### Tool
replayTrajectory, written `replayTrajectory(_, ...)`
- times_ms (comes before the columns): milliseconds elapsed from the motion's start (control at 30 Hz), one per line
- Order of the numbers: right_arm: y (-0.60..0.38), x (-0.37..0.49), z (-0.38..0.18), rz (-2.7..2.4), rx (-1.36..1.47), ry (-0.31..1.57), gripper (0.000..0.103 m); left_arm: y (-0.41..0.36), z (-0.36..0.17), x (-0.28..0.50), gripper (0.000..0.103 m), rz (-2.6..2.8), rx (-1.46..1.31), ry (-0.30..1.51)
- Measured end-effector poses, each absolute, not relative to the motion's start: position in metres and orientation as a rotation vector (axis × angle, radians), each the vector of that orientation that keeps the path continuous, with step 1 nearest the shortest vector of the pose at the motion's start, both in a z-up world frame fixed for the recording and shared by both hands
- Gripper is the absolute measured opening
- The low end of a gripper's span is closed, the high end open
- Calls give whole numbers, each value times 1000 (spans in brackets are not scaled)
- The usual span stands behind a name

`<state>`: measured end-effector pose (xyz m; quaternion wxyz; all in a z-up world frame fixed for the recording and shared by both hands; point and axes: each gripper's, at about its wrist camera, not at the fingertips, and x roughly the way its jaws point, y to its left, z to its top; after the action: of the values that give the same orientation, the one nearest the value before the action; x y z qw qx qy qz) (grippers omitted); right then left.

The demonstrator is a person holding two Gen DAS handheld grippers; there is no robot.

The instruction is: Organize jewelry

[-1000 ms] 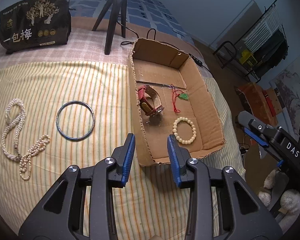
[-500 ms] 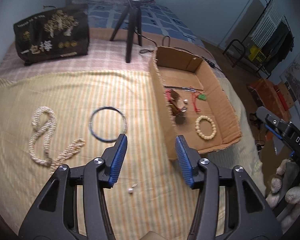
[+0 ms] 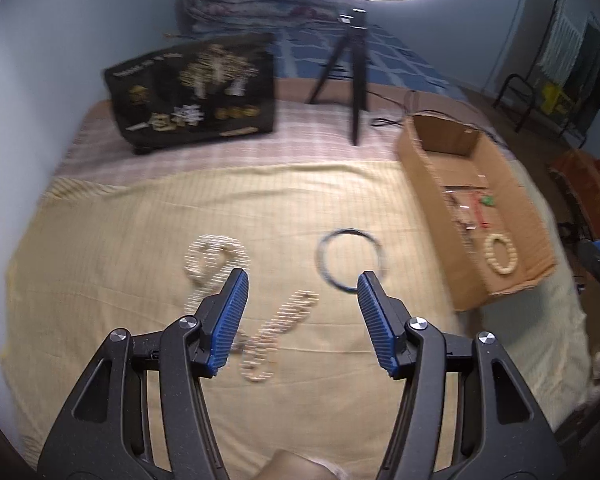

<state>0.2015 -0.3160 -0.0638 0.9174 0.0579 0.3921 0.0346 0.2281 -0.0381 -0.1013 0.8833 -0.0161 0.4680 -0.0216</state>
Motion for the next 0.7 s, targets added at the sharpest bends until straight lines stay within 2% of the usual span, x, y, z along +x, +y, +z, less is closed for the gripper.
replayTrajectory(67, -307, 200, -64, 94, 104, 808, 103, -25, -102, 229, 65, -15, -19, 970)
replayTrajectory(433, -257, 193, -73, 207, 16, 850, 103, 37, -119, 239, 65, -58, -181, 1034)
replayTrajectory(500, -247, 192, -76, 231, -5, 870, 103, 42, -122, 241, 63, -50, -197, 1036)
replayTrajectory(600, -233, 191, -85, 269, -28, 908, 103, 47, -130, 246, 53, -39, -219, 1055)
replayTrajectory(700, -220, 188, -96, 315, -38, 956, 97, 48, -140, 251, 52, -36, -230, 1070)
